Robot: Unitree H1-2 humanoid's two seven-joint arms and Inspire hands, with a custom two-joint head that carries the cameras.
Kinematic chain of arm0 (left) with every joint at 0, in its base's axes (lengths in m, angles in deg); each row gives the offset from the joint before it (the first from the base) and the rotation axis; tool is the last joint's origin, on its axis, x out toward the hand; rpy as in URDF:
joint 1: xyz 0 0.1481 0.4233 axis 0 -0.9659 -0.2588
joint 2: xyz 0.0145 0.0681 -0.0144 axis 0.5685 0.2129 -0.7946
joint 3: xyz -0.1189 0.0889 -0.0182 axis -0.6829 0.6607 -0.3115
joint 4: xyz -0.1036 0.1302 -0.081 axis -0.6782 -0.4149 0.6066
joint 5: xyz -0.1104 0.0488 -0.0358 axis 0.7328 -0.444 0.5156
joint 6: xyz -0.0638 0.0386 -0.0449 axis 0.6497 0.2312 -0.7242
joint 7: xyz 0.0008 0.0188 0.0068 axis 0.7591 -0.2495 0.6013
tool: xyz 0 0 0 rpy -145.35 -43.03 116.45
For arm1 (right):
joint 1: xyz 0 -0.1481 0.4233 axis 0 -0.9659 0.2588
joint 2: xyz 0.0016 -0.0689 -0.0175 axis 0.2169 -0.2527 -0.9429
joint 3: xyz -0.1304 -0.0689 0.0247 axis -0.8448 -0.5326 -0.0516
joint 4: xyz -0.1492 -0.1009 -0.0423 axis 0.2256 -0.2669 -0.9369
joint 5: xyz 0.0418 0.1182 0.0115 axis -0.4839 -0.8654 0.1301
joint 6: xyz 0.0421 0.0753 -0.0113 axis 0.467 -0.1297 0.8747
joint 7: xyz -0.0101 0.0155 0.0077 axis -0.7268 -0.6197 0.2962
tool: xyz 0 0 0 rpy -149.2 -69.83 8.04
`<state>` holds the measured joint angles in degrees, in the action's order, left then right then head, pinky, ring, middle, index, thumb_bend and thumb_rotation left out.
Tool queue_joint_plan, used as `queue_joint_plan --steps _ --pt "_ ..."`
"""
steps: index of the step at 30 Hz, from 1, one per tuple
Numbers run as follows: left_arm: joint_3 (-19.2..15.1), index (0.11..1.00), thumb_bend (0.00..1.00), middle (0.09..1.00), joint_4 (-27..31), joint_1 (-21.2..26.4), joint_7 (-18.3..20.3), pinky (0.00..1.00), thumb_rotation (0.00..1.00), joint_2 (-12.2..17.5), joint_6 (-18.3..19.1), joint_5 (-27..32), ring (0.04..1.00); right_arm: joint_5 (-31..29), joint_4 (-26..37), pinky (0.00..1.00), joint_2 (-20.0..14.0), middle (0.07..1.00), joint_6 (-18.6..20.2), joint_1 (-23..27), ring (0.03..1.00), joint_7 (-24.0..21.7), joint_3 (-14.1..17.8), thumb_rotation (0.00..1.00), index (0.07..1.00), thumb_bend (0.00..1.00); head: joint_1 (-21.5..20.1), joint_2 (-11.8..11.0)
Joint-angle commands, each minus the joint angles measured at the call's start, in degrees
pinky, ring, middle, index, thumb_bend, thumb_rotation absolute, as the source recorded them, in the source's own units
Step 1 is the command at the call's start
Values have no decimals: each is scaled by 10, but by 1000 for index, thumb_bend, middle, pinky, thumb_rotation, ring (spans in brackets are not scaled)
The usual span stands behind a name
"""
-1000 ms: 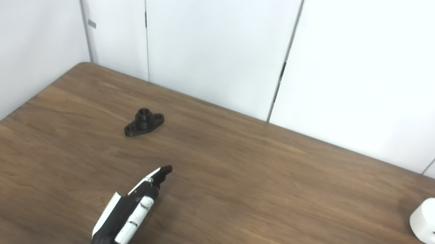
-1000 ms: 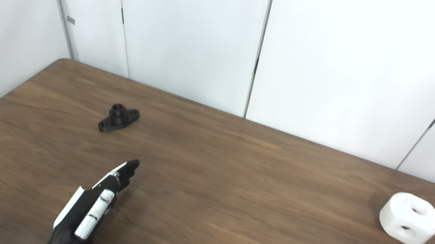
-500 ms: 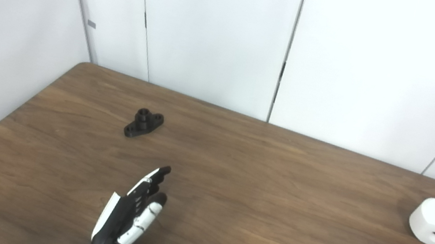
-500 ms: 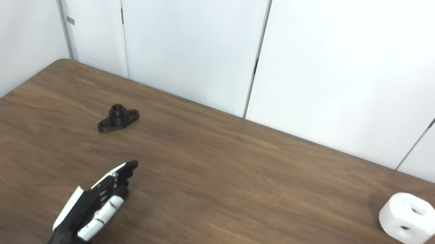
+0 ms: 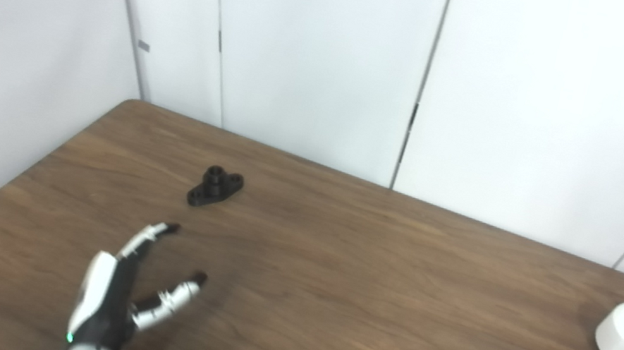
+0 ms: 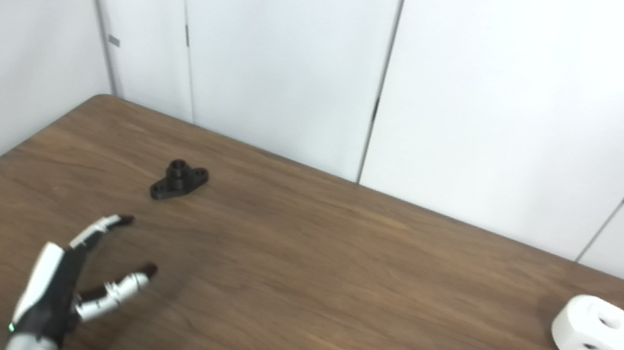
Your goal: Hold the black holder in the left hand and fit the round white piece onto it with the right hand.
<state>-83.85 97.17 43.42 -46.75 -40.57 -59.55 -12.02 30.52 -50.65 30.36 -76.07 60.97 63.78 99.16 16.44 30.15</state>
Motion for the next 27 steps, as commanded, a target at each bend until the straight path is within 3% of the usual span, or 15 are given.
queue_joint_plan --steps 1,5,11,16,20,27 --pt "-14 840 714 905 6 47 4 910 303 29 25 -23 927 5 -30 1000 6 1000 5 -19 1000 2 -5 1000 1000 679 -5 4" --pt "-33 834 728 903 -19 81 19 901 264 64 49 -28 928 0 -27 1000 8 1000 3 -20 1000 1 -4 1000 1000 647 -12 11" --pt "-34 827 774 894 -75 121 32 877 270 111 60 -35 922 5 -21 1000 8 1000 4 -23 1000 2 -5 1000 1000 650 -24 19" --pt "-24 813 800 881 -127 155 42 838 254 140 58 -44 916 -3 -26 1000 6 1000 -5 -23 1000 -5 -4 1000 1000 644 -24 21" --pt "-7 812 824 889 -165 184 51 836 275 155 80 -59 922 0 -17 1000 5 1000 3 -27 1000 -1 -4 1000 1000 655 -20 25" --pt "24 796 853 863 -231 216 45 789 320 177 63 -70 873 7 -10 1000 4 1000 4 -30 1000 1 -4 1000 1000 657 -20 30"
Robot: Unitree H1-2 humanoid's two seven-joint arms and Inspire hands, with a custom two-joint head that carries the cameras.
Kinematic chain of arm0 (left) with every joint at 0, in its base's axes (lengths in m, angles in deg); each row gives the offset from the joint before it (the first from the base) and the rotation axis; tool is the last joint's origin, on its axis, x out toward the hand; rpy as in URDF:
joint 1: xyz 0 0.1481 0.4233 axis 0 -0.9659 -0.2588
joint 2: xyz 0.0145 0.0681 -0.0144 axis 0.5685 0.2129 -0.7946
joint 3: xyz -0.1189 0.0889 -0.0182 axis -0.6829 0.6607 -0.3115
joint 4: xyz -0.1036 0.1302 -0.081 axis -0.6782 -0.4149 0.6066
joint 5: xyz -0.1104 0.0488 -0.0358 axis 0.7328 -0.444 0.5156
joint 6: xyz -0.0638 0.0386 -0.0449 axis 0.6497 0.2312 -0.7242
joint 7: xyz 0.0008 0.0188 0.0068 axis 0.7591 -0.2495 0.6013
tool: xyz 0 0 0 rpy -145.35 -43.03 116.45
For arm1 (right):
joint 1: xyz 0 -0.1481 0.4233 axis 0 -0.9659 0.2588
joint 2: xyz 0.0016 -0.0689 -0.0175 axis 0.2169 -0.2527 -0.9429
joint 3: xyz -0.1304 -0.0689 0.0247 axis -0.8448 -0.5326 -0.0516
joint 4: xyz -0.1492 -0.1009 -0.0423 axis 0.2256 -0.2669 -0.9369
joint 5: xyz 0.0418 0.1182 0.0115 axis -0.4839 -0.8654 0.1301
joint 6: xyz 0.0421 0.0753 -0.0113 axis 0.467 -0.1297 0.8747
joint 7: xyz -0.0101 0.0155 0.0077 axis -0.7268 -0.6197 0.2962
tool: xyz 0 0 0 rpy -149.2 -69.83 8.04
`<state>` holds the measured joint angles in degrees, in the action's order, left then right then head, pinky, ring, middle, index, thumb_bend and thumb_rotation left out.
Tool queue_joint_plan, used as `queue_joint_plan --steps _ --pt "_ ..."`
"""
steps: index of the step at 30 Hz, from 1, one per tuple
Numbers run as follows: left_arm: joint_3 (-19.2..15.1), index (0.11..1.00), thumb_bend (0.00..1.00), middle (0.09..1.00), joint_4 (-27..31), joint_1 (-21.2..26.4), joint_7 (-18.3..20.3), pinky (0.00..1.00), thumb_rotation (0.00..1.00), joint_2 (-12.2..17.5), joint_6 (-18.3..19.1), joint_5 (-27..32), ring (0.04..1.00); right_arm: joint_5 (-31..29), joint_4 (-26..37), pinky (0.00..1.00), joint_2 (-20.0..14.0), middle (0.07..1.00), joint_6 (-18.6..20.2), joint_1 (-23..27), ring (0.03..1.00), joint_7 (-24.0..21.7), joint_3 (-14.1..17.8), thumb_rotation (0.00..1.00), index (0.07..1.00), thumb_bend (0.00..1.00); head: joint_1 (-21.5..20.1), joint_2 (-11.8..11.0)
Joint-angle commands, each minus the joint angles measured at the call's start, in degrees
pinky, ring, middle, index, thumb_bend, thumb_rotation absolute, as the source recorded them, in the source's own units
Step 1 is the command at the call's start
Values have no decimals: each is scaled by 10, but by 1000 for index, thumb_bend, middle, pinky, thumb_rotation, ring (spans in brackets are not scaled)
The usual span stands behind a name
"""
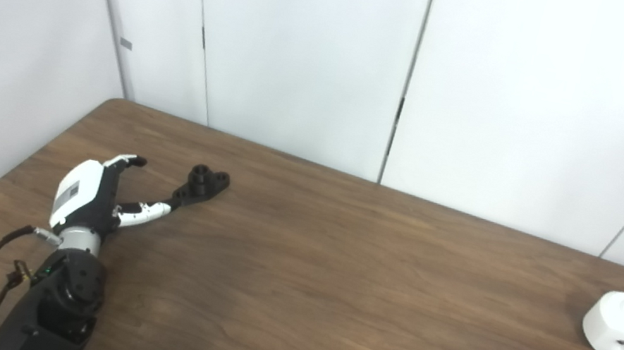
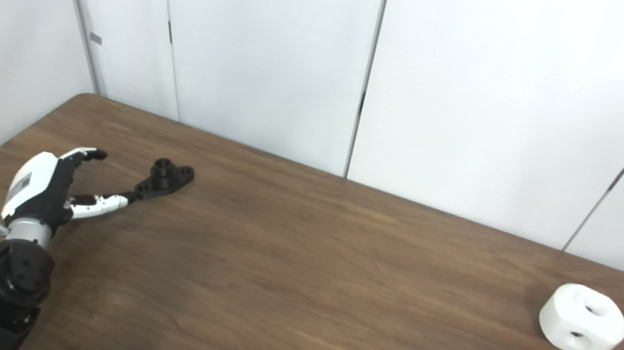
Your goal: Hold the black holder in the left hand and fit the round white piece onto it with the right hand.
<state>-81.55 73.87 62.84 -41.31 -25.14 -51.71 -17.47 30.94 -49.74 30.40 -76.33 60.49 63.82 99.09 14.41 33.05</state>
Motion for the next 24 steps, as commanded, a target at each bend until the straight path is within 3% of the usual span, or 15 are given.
queue_joint_plan --steps 1,11,17,24 --pt "5 796 854 863 -7 28 -11 804 322 24 -15 -17 878 3 -18 1000 4 1000 7 -25 1000 1 -4 1000 1000 658 0 0" --pt "24 813 865 901 -53 66 -8 911 346 23 -16 1 943 6 -11 1000 6 1000 13 -27 1000 3 -3 1000 1000 666 0 3" --pt "21 806 859 905 -52 86 6 849 343 14 -8 30 942 8 -6 1000 6 1000 18 -30 1000 5 -2 1000 1000 670 2 6" --pt "22 799 838 905 -57 101 13 847 320 8 -4 45 945 12 -3 1000 8 1000 18 -32 1000 6 -4 1000 1000 662 -1 9"
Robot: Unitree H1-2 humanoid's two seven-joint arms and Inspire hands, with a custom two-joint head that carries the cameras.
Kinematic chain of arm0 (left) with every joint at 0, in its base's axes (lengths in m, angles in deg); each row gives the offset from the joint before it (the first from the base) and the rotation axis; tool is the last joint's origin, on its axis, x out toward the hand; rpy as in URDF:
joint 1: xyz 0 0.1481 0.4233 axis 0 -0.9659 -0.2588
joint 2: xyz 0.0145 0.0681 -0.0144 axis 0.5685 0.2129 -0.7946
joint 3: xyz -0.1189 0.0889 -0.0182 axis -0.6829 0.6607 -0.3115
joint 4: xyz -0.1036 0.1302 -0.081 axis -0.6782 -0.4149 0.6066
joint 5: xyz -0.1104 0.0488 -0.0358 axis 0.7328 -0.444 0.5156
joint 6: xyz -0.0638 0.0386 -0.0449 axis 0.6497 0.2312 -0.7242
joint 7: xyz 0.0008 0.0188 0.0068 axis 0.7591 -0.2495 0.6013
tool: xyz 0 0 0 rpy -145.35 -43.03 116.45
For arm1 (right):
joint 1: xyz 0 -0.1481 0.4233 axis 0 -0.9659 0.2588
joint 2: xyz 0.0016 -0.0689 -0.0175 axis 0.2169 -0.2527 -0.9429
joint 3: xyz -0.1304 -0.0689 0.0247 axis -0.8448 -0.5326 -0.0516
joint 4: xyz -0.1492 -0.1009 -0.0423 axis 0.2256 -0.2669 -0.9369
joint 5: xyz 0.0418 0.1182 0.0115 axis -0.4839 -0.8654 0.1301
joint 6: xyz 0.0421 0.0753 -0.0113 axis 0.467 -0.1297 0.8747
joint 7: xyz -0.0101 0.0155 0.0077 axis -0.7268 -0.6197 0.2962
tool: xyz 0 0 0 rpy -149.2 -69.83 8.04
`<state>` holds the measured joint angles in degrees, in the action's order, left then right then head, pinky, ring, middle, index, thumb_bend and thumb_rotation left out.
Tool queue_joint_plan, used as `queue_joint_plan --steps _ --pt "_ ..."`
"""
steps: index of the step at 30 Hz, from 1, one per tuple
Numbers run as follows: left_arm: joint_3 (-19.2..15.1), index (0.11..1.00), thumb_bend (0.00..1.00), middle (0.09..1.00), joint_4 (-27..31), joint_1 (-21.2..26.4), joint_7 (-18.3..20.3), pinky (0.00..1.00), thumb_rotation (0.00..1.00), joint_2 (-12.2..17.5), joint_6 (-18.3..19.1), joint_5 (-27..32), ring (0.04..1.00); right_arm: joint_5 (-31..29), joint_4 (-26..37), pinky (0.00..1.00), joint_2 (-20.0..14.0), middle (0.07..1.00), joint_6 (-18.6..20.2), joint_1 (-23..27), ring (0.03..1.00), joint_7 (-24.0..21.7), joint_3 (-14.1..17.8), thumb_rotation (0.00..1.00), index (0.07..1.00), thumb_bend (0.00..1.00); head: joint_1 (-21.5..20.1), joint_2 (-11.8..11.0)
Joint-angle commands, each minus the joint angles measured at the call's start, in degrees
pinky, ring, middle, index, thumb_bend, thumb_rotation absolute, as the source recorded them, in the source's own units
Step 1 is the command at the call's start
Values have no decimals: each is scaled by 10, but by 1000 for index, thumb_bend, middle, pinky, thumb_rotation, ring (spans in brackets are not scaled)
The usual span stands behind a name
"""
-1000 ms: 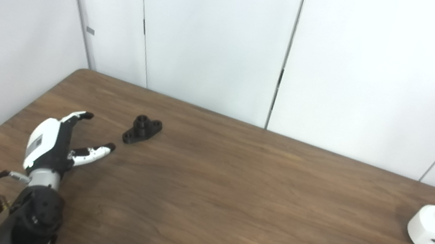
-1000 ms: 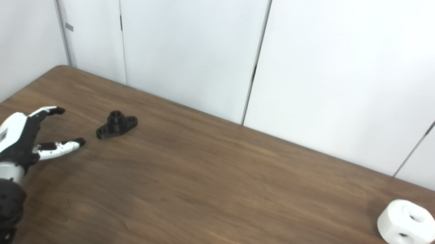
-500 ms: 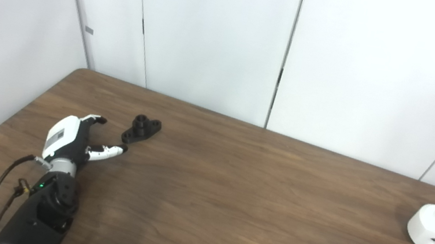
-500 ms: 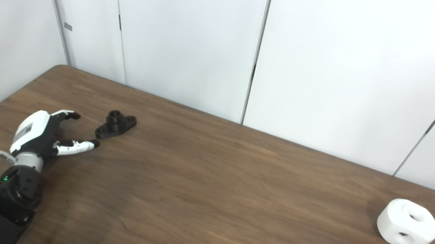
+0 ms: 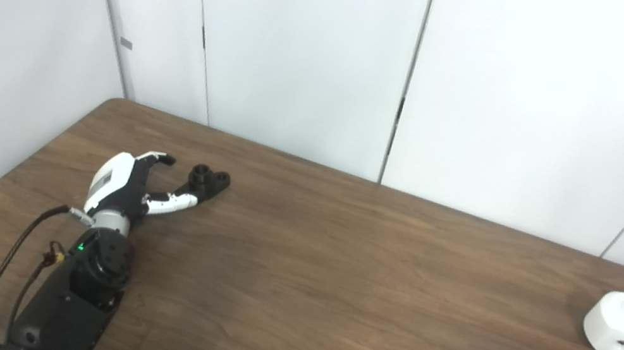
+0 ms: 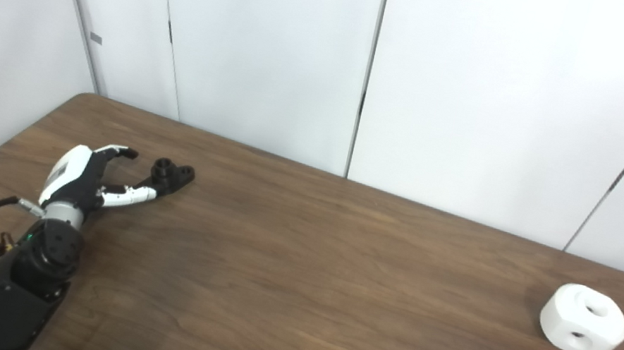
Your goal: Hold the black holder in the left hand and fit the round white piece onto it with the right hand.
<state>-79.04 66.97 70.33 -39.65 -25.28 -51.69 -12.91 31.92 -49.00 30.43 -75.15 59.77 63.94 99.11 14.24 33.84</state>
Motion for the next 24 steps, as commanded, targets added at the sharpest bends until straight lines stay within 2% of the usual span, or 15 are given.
queue_joint_plan --steps 1,7,16,24 --pt "-2 796 836 903 12 28 -3 844 313 9 -4 1 944 1 -10 1000 8 1000 6 -25 1000 4 -4 1000 1000 660 1 1" --pt "6 781 821 905 11 36 4 859 312 11 2 2 954 -3 -3 1000 10 1000 12 -27 1000 6 -3 1000 1000 637 2 3" --pt "12 733 850 892 -26 54 -7 906 333 9 9 -49 946 9 3 1000 13 1000 12 -28 1000 15 -4 1000 1000 633 2 4" --pt "19 718 860 879 -49 61 -7 942 303 8 9 -98 924 3 -3 1000 10 1000 7 -25 1000 13 -5 1000 1000 635 4 7"
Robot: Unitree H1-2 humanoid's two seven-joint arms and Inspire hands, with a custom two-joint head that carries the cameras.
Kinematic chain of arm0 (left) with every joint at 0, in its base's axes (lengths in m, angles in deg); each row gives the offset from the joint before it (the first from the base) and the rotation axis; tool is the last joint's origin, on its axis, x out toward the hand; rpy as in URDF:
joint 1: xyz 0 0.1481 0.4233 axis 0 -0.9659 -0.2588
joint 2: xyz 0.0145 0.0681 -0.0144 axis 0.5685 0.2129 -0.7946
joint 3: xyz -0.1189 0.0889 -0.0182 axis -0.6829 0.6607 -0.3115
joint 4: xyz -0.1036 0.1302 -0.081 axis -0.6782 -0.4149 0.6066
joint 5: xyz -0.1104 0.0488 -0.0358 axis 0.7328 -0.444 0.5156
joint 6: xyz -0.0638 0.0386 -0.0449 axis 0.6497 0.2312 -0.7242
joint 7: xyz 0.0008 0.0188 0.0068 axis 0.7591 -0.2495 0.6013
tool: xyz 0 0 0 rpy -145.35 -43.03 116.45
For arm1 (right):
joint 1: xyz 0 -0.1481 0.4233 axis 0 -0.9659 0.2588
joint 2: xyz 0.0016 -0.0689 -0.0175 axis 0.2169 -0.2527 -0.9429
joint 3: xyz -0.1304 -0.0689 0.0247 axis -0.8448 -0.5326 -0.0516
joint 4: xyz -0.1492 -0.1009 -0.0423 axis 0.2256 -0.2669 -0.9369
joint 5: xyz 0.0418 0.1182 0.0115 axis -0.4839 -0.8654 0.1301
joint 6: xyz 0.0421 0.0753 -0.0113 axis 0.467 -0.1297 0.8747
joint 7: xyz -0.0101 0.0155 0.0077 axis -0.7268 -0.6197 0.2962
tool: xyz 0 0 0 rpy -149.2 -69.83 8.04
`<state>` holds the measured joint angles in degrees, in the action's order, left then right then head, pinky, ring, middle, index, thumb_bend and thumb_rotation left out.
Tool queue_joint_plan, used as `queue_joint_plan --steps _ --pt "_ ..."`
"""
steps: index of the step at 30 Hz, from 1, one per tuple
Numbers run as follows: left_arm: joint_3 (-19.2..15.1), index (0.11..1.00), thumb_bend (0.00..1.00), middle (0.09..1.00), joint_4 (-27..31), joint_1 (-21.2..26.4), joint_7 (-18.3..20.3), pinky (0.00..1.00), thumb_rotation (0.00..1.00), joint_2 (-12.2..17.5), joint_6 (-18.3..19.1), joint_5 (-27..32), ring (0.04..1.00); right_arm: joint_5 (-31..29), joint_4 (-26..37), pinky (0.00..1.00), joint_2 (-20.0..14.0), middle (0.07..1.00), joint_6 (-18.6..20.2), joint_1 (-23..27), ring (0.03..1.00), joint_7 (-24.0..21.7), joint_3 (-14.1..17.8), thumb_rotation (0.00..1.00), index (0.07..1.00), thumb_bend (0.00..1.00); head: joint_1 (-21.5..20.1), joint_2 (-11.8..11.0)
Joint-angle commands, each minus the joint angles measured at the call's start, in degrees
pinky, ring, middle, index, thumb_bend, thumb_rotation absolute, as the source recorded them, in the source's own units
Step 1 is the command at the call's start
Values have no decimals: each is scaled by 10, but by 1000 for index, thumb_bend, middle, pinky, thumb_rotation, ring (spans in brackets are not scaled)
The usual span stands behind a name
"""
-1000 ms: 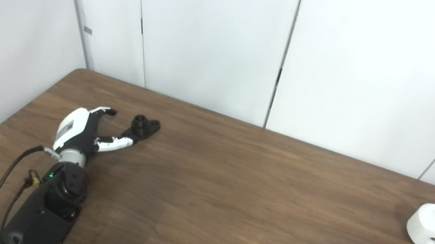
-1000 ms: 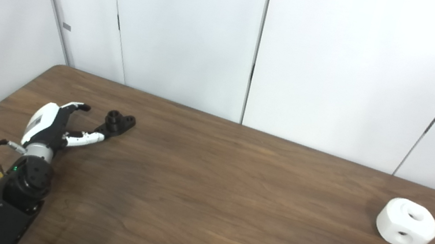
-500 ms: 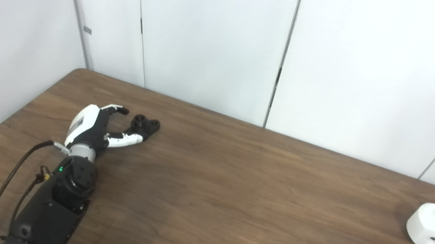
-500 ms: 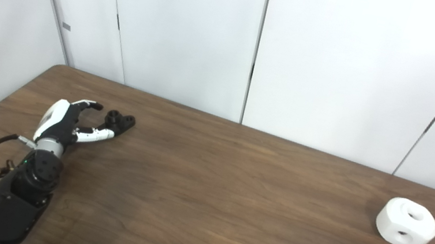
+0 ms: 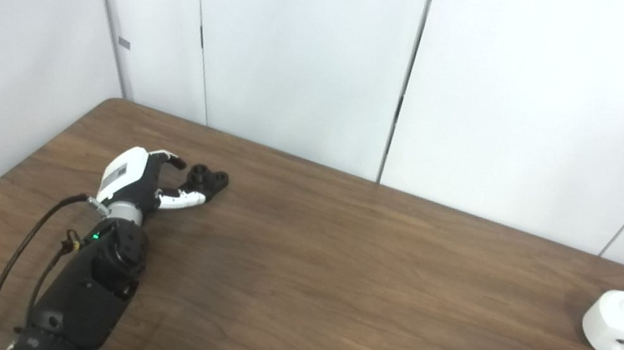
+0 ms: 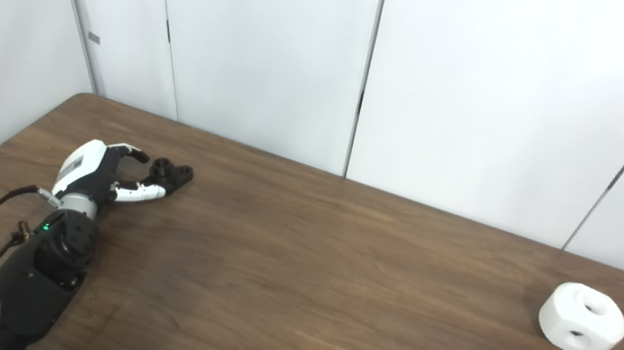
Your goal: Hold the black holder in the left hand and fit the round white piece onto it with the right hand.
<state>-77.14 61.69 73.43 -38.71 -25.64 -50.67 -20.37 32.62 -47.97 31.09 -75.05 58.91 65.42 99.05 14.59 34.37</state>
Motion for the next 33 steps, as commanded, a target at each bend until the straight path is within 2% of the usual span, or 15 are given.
queue_joint_plan --steps 1,11,17,24,33 --pt "3 716 862 878 1 31 -17 946 299 12 -1 -30 922 -5 -12 1000 4 1000 8 -16 1000 -1 -4 1000 1000 634 0 2" --pt "9 736 872 892 -26 37 1 970 296 12 -1 -88 943 -4 -12 1000 2 1000 8 -17 1000 -2 -4 1000 1000 638 1 5" --pt "13 723 875 890 -35 38 4 955 290 12 -1 -88 939 0 -8 1000 2 1000 10 -18 1000 2 -3 1000 1000 647 -1 7" --pt "0 703 867 893 -35 38 15 950 276 6 -1 -81 938 -6 -6 1000 3 1000 14 -19 1000 2 -2 1000 1000 650 -2 9" --pt "3 624 845 886 -29 31 -2 960 218 5 -5 -58 944 2 -5 1000 2 1000 11 -20 1000 5 -2 1000 1000 657 -4 12"
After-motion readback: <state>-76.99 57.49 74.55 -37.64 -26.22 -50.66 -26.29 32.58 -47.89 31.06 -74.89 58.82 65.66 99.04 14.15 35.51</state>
